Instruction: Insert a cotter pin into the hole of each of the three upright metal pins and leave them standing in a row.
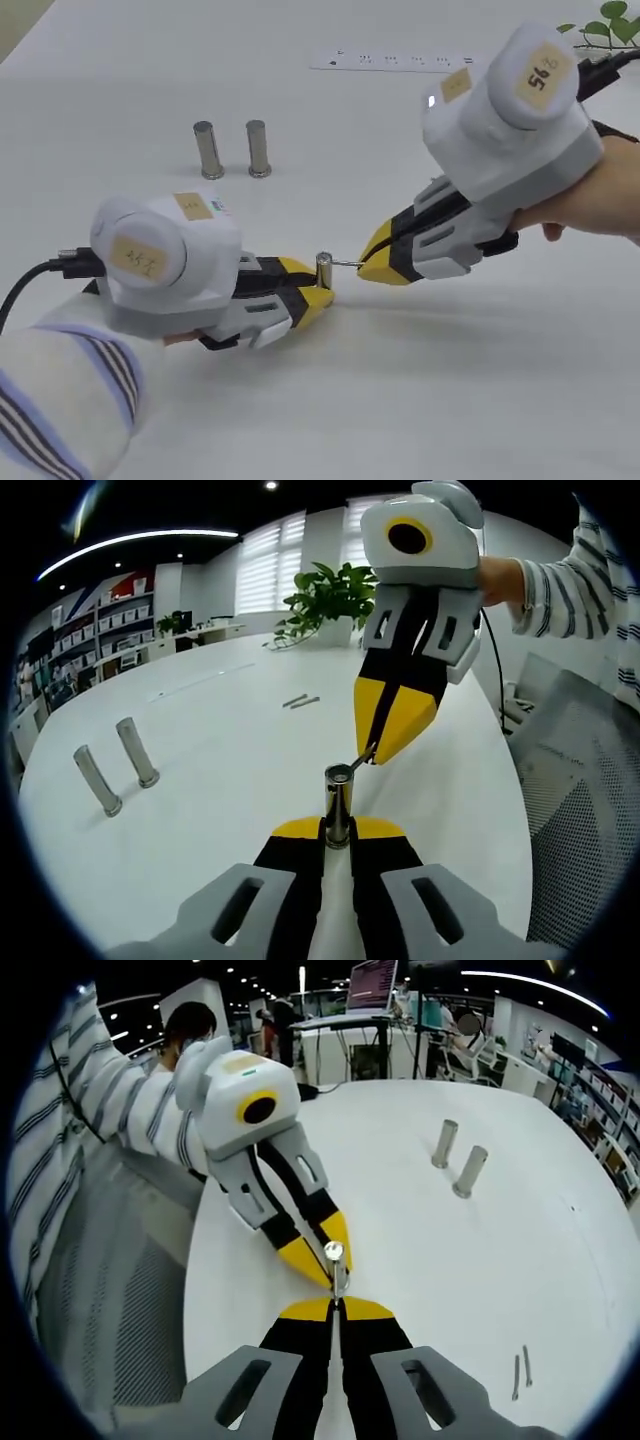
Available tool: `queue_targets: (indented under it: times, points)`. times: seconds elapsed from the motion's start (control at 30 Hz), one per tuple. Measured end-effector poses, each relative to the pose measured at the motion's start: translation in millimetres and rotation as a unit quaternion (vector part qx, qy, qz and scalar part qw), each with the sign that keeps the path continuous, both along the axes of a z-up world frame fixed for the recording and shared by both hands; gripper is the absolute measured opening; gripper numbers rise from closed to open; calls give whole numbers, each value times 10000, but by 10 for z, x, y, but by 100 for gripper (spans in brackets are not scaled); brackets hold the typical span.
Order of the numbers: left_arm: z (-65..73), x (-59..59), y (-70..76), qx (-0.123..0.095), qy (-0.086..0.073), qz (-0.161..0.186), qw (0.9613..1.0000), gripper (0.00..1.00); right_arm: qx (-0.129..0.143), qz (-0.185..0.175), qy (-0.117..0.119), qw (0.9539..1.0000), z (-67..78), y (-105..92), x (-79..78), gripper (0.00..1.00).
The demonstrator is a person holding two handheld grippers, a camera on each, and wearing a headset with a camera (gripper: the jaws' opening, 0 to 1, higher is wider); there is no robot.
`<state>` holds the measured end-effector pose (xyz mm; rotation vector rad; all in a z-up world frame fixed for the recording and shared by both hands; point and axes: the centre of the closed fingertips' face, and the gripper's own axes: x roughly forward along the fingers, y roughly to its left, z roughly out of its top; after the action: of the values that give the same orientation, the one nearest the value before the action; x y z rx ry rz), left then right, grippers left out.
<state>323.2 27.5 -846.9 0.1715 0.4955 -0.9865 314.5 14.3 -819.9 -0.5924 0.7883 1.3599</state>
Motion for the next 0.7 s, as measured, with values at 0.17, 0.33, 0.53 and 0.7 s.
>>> queue_targets:
  times: [0.17, 0.33, 0.53, 0.7]
  points:
    - [-7, -1, -4, 26, -4, 33, 10000, 7, 23, -60, 58, 10000, -13, 51, -22, 4]
    - [-12, -3, -18, 84, -57, 14, 9999, 7, 103, -81, -14, 9999, -17, 114, -25, 4]
    - [-11, -10, -30, 79, -52, 50, 9999, 7, 97, -139, -22, 9999, -20, 134, -26, 4]
    - [-13, -2, -23, 128, -122, 113, 9998, 7, 93, -22, -170, 9998, 32, 153, -50, 7]
